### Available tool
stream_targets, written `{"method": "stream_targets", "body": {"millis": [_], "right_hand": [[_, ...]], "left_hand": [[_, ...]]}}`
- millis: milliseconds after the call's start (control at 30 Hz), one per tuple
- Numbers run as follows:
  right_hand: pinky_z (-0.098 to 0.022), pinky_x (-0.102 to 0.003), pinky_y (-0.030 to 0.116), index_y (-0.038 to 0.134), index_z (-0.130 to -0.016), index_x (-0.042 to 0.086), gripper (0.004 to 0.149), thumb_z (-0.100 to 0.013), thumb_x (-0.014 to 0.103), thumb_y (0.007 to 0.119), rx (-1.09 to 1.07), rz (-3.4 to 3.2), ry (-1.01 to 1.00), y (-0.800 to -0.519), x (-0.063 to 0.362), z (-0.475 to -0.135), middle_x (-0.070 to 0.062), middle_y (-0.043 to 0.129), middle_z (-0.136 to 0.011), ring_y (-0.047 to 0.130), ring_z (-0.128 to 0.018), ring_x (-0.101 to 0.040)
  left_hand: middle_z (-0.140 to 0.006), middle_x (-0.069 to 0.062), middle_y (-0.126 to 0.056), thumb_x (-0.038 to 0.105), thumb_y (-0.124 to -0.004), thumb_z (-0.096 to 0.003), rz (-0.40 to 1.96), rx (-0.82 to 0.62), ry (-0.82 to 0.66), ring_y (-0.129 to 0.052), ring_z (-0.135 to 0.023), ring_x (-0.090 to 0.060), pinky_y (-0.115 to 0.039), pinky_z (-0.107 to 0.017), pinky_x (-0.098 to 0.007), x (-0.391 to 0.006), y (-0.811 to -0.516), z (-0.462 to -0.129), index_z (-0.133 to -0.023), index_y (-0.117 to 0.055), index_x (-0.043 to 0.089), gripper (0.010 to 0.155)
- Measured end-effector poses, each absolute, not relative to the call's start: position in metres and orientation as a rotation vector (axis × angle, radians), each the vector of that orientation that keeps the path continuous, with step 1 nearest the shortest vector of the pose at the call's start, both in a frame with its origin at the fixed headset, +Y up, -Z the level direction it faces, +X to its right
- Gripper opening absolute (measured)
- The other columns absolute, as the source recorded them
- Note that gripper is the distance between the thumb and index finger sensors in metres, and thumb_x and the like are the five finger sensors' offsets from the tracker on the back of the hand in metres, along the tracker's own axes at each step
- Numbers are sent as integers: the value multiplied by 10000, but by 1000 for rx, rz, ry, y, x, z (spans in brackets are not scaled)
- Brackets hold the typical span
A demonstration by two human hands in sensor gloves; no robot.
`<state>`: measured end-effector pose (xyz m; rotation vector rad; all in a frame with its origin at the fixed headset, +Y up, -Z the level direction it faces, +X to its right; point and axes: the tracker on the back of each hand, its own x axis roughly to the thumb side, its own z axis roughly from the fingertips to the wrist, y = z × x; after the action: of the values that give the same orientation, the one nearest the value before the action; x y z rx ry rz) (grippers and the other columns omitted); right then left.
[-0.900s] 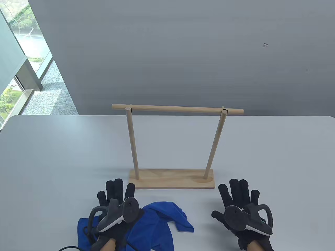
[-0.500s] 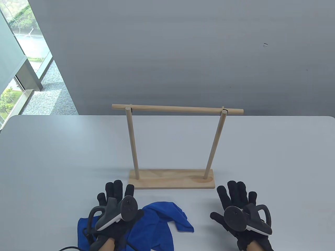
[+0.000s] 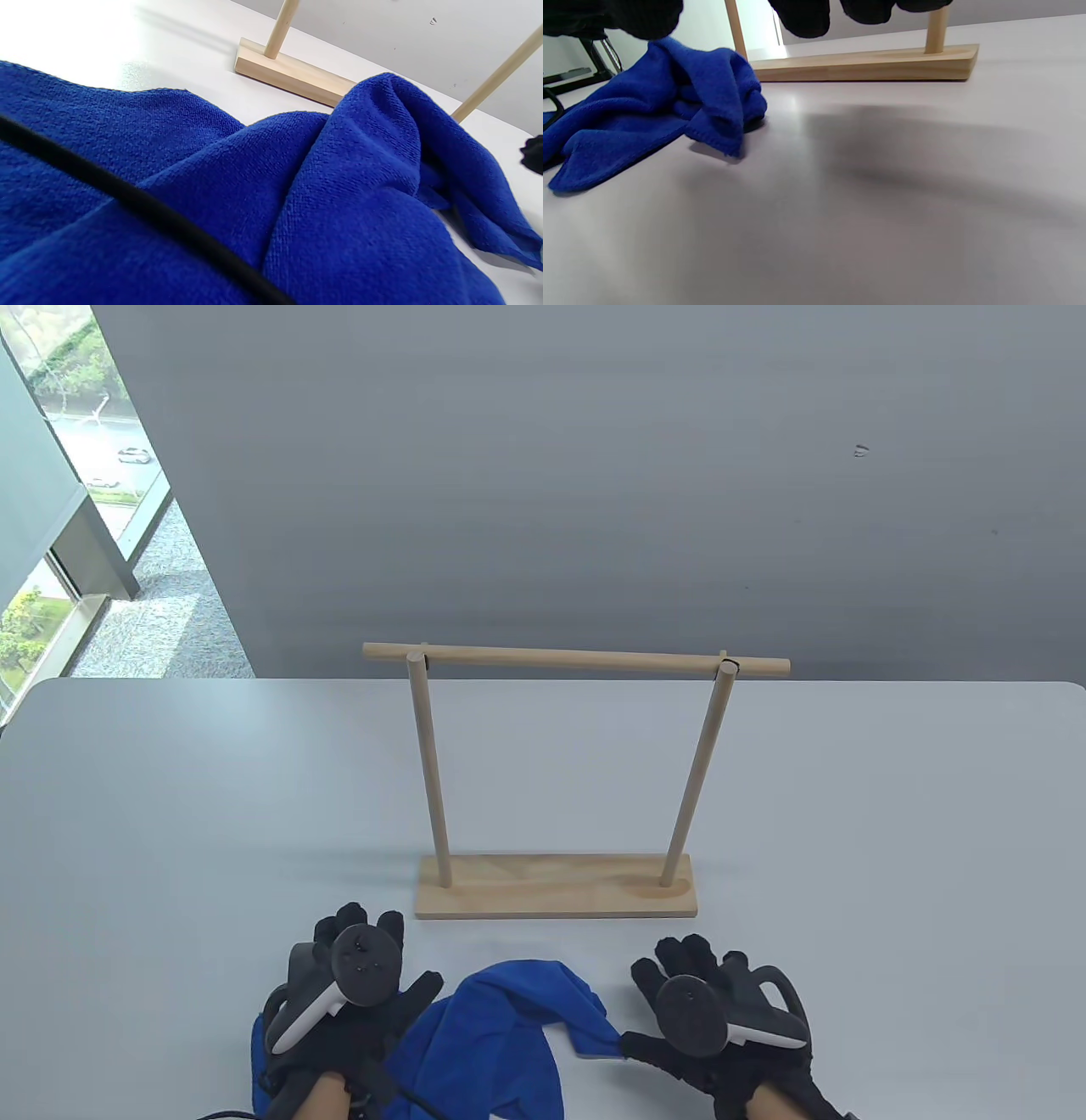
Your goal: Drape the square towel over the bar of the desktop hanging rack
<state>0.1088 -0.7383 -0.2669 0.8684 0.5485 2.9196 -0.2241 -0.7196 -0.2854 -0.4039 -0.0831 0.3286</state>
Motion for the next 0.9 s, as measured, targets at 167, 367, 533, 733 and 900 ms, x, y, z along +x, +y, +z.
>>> {"method": "stream_targets", "body": {"millis": [167, 367, 533, 733, 900], "right_hand": [[-584, -788, 277, 368, -1105, -37, 833, -584, 586, 550, 950, 3087, 628, -756, 75, -260, -392, 274, -1094, 299, -971, -652], [-623, -740, 345, 707, -904, 104, 415, -579, 359, 666, 976, 3219, 209, -762, 69, -257, -208, 591, -1060, 593, -984, -489], [-614, -752, 354, 771, -837, 87, 386, -563, 346, 690, 651, 3069, 18, -725, 116, -275, -207, 655, -1025, 644, -958, -492], [-606, -756, 371, 780, -818, 47, 391, -556, 328, 704, 202, 2872, -312, -687, 193, -276, -221, 687, -996, 675, -928, -504], [-603, -754, 382, 785, -802, 33, 399, -543, 331, 721, -126, 2718, -663, -668, 236, -267, -222, 701, -979, 695, -909, -504]], "left_hand": [[-1082, -258, 39, 645, -526, -503, 318, -476, -105, -24, -999, -552, -223, -677, -724, -223, -723, -284, -1113, -148, 227, 830], [-1170, -208, -138, 761, -577, -419, 263, -516, -294, -171, -1064, -536, -312, -696, -726, -207, -726, -283, -1114, -166, 301, 929], [-1179, -186, -210, 780, -656, -353, 61, -538, -396, -226, -1075, -527, -341, -695, -724, -181, -730, -277, -1118, -320, 321, 953], [-1157, -229, -149, 770, -703, -321, -287, -516, -441, -250, -1083, -530, -345, -694, -736, -140, -739, -265, -1112, -174, 256, 1082], [-1154, -230, -167, 764, -683, -326, -497, -495, -454, -300, -1092, -511, -356, -702, -725, -114, -748, -259, -1107, -161, 210, 1091]]}}
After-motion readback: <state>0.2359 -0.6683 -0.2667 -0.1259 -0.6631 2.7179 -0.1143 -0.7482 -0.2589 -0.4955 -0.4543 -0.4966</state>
